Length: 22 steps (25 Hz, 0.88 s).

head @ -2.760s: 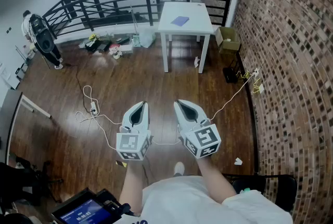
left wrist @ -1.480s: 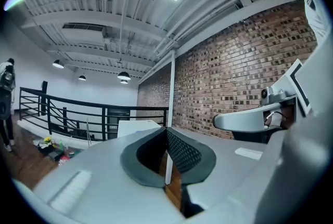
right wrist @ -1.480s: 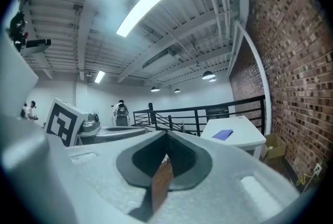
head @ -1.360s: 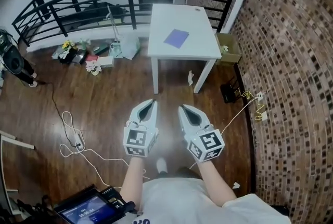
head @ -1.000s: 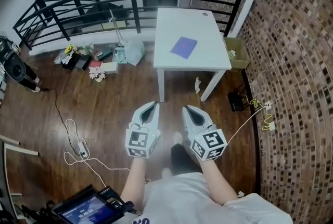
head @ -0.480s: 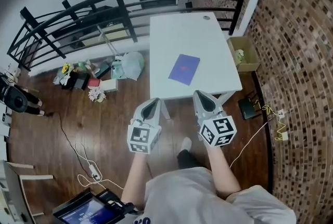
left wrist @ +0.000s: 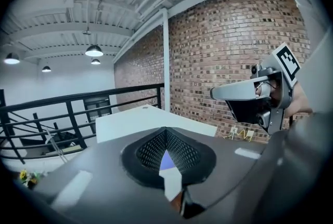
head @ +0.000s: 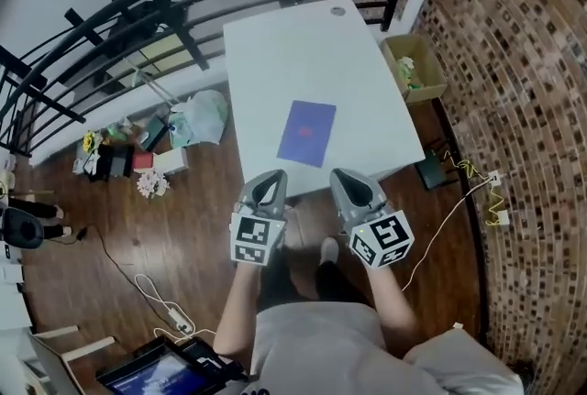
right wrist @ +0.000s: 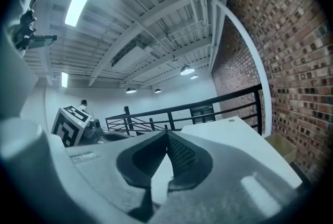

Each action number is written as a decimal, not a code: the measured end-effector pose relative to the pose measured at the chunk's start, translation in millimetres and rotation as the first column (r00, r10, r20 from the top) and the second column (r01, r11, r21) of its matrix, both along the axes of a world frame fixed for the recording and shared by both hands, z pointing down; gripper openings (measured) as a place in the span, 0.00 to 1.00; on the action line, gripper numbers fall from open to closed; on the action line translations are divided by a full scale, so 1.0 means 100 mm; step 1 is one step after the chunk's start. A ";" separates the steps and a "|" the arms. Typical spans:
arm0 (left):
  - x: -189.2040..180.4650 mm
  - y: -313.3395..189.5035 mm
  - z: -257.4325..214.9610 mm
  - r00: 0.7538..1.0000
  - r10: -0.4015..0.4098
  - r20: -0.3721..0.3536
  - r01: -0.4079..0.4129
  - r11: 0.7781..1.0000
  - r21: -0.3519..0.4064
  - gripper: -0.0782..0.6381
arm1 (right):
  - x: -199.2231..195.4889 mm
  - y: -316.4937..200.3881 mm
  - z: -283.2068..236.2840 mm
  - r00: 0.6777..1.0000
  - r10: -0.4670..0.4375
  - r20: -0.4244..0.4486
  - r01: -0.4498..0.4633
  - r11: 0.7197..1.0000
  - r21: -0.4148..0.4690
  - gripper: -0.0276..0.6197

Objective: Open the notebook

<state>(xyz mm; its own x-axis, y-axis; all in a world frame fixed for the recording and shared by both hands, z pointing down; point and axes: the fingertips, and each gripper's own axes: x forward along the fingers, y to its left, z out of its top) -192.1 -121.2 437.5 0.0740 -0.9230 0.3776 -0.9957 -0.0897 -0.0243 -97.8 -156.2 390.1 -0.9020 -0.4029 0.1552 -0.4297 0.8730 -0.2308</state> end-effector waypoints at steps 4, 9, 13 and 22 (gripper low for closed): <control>-0.07 -0.30 0.34 0.994 0.105 0.011 -0.104 0.991 -0.087 0.13 | -0.03 -0.21 0.29 0.994 0.105 -0.037 -0.108 0.992 -0.060 0.03; -0.10 -0.40 0.82 0.961 0.258 0.096 -0.232 0.947 -0.224 0.13 | -0.01 -0.16 0.57 0.980 0.168 -0.102 -0.180 0.976 -0.121 0.03; -0.14 -0.50 1.22 0.900 0.391 0.194 -0.324 0.895 -0.306 0.13 | -0.05 -0.20 0.75 0.968 0.211 -0.139 -0.229 0.964 -0.135 0.03; -0.07 -0.67 1.92 0.673 0.621 0.402 -0.471 0.779 -0.415 0.44 | -0.19 -0.33 0.96 0.949 0.272 -0.159 -0.295 0.944 -0.147 0.03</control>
